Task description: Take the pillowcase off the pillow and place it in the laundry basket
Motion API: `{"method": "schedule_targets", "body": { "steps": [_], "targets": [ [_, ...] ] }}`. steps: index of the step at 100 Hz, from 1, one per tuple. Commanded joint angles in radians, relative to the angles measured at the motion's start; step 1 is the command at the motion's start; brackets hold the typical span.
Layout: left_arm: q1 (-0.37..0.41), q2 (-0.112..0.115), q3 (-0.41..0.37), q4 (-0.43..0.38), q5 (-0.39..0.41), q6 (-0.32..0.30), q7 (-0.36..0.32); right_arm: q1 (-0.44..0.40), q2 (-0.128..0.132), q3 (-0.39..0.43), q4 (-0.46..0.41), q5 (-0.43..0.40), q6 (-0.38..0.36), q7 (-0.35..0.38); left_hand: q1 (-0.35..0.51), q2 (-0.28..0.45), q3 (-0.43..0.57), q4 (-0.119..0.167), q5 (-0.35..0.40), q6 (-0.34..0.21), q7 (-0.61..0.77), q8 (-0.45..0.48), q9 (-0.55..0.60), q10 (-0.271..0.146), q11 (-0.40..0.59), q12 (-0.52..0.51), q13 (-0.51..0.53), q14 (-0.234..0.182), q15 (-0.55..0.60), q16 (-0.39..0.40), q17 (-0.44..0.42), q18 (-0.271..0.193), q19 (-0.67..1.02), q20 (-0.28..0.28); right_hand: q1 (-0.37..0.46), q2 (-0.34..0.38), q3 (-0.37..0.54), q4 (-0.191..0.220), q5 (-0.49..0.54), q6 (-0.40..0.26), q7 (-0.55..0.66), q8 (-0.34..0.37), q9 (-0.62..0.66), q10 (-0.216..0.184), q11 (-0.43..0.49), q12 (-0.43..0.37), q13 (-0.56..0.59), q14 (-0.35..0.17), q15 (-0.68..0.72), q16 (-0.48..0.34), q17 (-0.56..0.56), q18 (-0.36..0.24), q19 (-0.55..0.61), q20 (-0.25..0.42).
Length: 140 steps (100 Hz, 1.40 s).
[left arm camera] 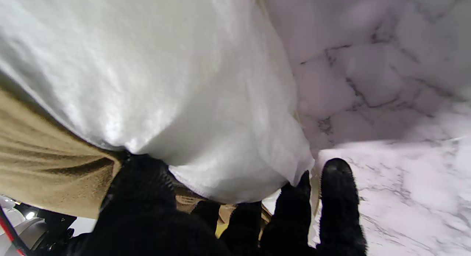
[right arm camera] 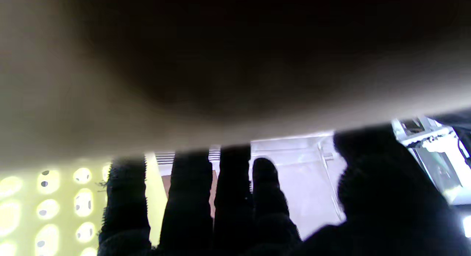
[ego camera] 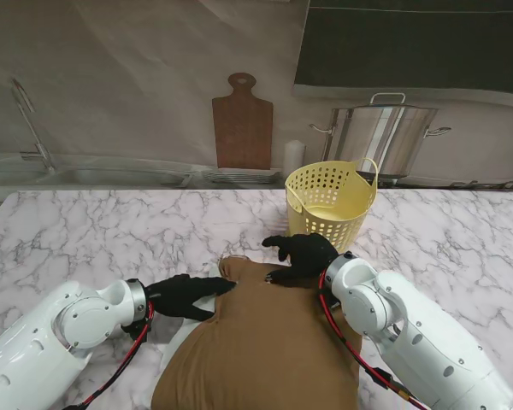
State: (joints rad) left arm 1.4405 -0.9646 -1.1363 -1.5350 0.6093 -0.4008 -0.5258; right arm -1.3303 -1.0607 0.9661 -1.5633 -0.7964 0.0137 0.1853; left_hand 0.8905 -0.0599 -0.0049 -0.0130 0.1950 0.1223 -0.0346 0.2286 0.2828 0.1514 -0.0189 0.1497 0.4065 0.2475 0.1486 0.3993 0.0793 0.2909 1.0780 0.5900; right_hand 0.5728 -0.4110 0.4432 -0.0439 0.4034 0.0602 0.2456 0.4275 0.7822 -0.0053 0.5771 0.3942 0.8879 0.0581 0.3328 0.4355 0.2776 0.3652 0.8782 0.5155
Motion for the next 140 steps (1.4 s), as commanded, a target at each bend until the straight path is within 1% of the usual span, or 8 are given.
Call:
{"method": "schedule_targets", "body": {
  "steps": [1, 10, 16, 27, 75, 96, 114, 140],
  "targets": [
    [0.019, 0.000, 0.008, 0.007, 0.009, 0.000, -0.041, -0.009, 0.001, -0.001, 0.023, -0.005, 0.005, -0.005, 0.036, -0.069, -0.020, -0.001, 0.030, -0.038, 0.033, 0.006, -0.004, -0.074, 0.049, 0.011, 0.005, -0.017, 0.010, -0.010, 0.004, -0.001, -0.607, -0.006, 0.070, -0.040, 0.034, 0.010, 0.095, -0.065, 0.099, 0.025, 0.111, -0.048, 0.112, 0.086, 0.084, -0.033, 0.071, 0.051, 0.008, 0.025, 0.031, -0.027],
    [0.021, 0.002, 0.002, 0.002, 0.012, 0.004, -0.053, -0.024, 0.000, 0.007, 0.034, -0.023, 0.000, -0.031, 0.035, -0.068, -0.021, -0.001, 0.032, -0.038, 0.034, 0.007, -0.001, -0.074, 0.050, 0.011, 0.007, -0.020, 0.011, -0.010, 0.004, -0.001, -0.607, -0.005, 0.081, -0.118, 0.290, -0.076, 0.268, -0.161, 0.321, -0.023, 0.295, -0.082, 0.214, 0.230, 0.183, -0.056, 0.155, 0.101, 0.028, 0.033, 0.047, -0.051],
    [0.022, 0.004, -0.001, -0.002, 0.014, 0.008, -0.062, -0.039, 0.000, 0.021, 0.036, -0.033, -0.007, -0.045, 0.037, -0.068, -0.020, -0.001, 0.032, -0.037, 0.034, 0.007, -0.001, -0.073, 0.050, 0.012, 0.006, -0.018, 0.011, -0.010, 0.003, -0.001, -0.608, -0.005, 0.134, -0.145, 0.328, -0.105, 0.311, -0.245, 0.604, -0.136, 0.393, -0.091, 0.293, 0.275, 0.254, -0.073, 0.220, 0.128, 0.050, 0.031, 0.060, -0.059],
    [0.022, 0.006, -0.003, -0.008, 0.016, 0.018, -0.079, -0.077, 0.005, 0.059, 0.022, -0.050, -0.022, -0.040, 0.035, -0.065, -0.021, -0.001, 0.034, -0.037, 0.035, 0.008, 0.003, -0.074, 0.051, 0.013, 0.007, -0.017, 0.011, -0.010, 0.004, -0.001, -0.607, -0.005, 0.154, -0.143, 0.359, -0.110, 0.396, -0.290, 0.688, -0.103, 0.414, -0.030, 0.344, 0.316, 0.274, -0.071, 0.271, 0.153, 0.061, 0.031, 0.071, -0.058],
    [0.026, 0.013, -0.013, -0.006, 0.033, 0.044, -0.119, -0.255, 0.023, 0.253, -0.099, -0.186, -0.106, -0.021, 0.038, -0.061, -0.021, -0.002, 0.035, -0.038, 0.035, 0.010, 0.002, -0.077, 0.049, 0.016, 0.004, -0.020, 0.010, -0.011, 0.002, -0.003, -0.609, -0.005, 0.184, -0.149, 0.432, -0.116, 0.447, -0.321, 0.719, -0.038, 0.403, 0.059, 0.414, 0.384, 0.272, -0.070, 0.327, 0.190, 0.103, 0.031, 0.096, -0.057],
    [0.026, 0.013, -0.012, -0.014, 0.040, 0.051, -0.122, -0.269, 0.016, 0.261, -0.099, -0.170, -0.100, -0.060, 0.039, -0.053, -0.020, -0.002, 0.031, -0.035, 0.034, 0.011, -0.006, -0.068, 0.047, 0.015, 0.001, -0.017, 0.010, -0.011, 0.002, -0.003, -0.609, -0.005, 0.138, -0.099, 0.360, -0.120, 0.385, -0.299, 0.667, -0.076, 0.368, -0.022, 0.319, 0.355, 0.233, -0.063, 0.243, 0.164, 0.081, 0.024, 0.101, -0.074],
    [0.053, 0.005, -0.054, -0.064, 0.056, 0.046, -0.091, -0.239, 0.016, 0.229, -0.065, -0.193, -0.150, -0.109, 0.034, -0.016, -0.019, -0.003, 0.015, -0.024, 0.030, 0.009, -0.002, -0.049, 0.048, 0.017, 0.008, -0.019, 0.014, -0.008, 0.008, -0.005, -0.604, -0.002, 0.053, -0.039, 0.239, -0.105, 0.276, -0.272, 0.592, -0.144, 0.292, -0.038, 0.117, 0.239, 0.154, -0.056, 0.113, 0.105, 0.053, 0.019, 0.094, -0.069],
    [0.025, -0.009, -0.062, -0.078, 0.030, 0.107, -0.064, -0.214, 0.013, 0.203, -0.050, -0.175, -0.150, -0.124, -0.016, 0.129, -0.036, -0.015, -0.055, 0.027, 0.015, 0.000, 0.008, 0.008, 0.047, 0.026, 0.013, -0.002, 0.020, -0.001, 0.003, 0.003, -0.590, 0.004, 0.049, -0.006, 0.214, -0.098, 0.260, -0.256, 0.564, -0.156, 0.269, -0.035, 0.070, 0.201, 0.125, -0.050, 0.078, 0.088, 0.035, 0.020, 0.085, -0.070]
  ]
}}
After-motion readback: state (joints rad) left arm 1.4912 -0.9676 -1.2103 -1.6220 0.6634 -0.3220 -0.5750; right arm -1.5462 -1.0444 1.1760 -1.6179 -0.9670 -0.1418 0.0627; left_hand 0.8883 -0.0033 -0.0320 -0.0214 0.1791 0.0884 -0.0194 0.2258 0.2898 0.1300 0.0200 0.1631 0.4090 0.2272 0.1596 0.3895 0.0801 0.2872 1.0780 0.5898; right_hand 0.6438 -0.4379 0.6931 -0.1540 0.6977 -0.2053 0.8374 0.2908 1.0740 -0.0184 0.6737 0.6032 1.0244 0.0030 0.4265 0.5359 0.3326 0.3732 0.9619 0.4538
